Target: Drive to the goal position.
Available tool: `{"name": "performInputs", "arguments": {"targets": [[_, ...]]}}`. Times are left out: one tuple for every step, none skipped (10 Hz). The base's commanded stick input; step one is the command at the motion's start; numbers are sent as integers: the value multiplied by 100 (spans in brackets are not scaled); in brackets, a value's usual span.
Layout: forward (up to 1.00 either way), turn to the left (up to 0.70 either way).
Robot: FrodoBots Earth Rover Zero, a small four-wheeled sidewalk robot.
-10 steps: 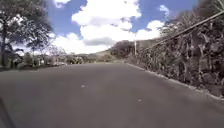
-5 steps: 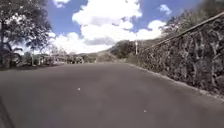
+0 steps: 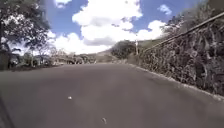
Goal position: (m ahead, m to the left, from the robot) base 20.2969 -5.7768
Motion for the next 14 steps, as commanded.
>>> {"name": "performInputs", "arguments": {"targets": [[70, 0], [70, 0], [70, 0], [70, 0], [70, 0], [70, 0], [70, 0], [70, 0], [70, 0], [70, 0], [70, 0], [70, 0], [70, 0], [70, 0]]}}
